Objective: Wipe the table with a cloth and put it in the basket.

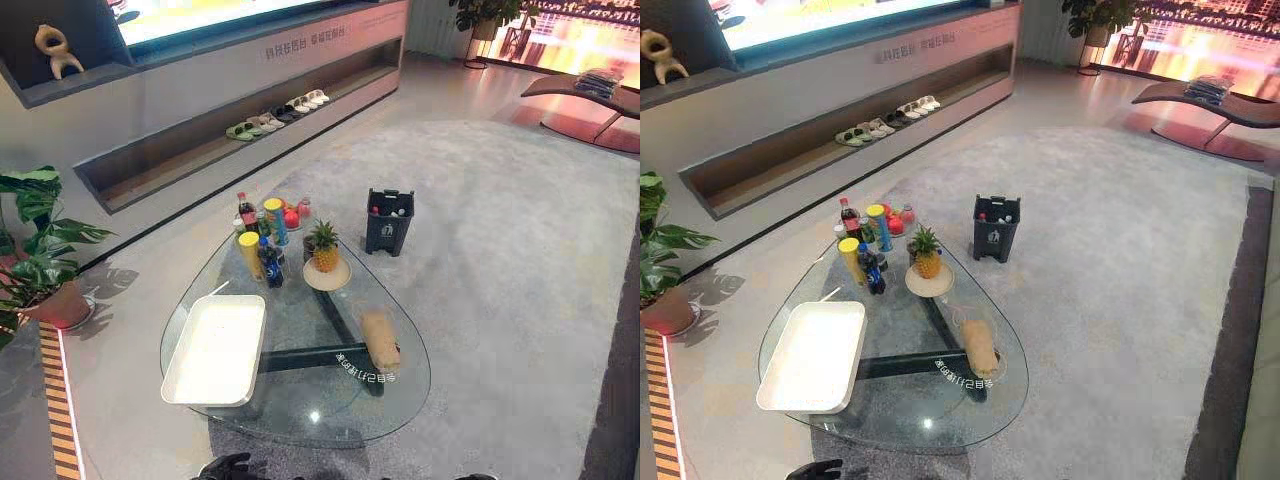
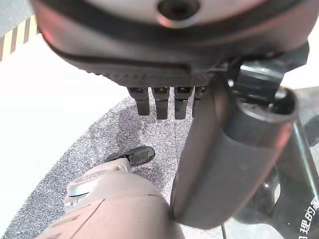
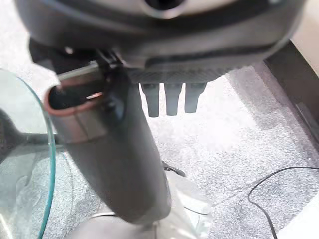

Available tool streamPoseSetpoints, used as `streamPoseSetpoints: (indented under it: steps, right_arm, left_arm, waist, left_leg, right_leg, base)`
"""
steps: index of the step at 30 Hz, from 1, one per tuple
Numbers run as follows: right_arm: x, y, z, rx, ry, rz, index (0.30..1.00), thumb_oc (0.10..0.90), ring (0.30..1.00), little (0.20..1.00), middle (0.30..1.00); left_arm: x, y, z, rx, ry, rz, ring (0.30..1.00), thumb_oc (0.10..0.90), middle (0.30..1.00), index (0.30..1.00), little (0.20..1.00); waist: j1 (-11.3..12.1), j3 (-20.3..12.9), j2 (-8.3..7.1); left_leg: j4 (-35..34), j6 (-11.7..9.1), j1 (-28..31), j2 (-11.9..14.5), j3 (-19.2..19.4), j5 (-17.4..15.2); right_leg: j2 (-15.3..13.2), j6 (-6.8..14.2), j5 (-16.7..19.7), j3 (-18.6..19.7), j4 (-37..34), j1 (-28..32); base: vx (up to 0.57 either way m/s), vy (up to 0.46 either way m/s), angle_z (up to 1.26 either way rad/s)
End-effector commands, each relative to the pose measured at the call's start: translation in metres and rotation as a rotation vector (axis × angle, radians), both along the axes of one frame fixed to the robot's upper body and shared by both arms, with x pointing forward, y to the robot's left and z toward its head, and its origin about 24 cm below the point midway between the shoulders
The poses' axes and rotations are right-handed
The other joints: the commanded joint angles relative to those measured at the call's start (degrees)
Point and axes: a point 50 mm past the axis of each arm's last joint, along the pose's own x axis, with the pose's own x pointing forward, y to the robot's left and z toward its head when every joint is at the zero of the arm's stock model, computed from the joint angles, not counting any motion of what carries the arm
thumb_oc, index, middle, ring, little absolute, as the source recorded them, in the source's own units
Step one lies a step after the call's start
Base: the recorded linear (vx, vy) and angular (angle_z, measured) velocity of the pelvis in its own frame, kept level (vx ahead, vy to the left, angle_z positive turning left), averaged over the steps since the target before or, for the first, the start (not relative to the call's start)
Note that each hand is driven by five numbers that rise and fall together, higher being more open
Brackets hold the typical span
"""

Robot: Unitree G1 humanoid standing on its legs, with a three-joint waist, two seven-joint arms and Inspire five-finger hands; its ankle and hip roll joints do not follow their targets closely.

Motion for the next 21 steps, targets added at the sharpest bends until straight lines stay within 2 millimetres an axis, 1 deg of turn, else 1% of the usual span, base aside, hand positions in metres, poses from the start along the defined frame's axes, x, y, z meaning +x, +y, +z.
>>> streamPoseSetpoints:
  steps: [1,21]
  right_arm:
    - [0.01,-0.0145,0.0062,-0.057,0.008,0.021,0.9,0.8,0.9,0.9,0.9]
    - [0.0123,-0.014,0.0066,-0.055,0.005,0.018,0.9,0.8,0.9,0.9,0.9]
  left_arm:
    - [0.016,0.0032,0.0036,0.016,-0.008,-0.039,0.9,0.8,0.9,0.9,0.9]
    - [0.0185,0.004,0.0045,0.008,-0.024,-0.021,0.9,0.8,0.9,0.9,0.9]
  waist:
    - [1.1,0.8,-1.11]
    - [1.2,0.4,-1.12]
  left_leg:
    - [0.0,-0.5,0.1,-1.1,0.2,-3.8]
    - [0.0,-0.5,0.4,-1.1,0.1,-4.0]
  right_leg:
    - [-0.9,1.7,-1.4,-2.3,1.9,-1.2]
    - [-0.8,1.6,-1.7,-2.3,2.0,-0.9]
  base:
    - [-0.24,-0.054,-0.29]
    - [0.0,0.0,0.0]
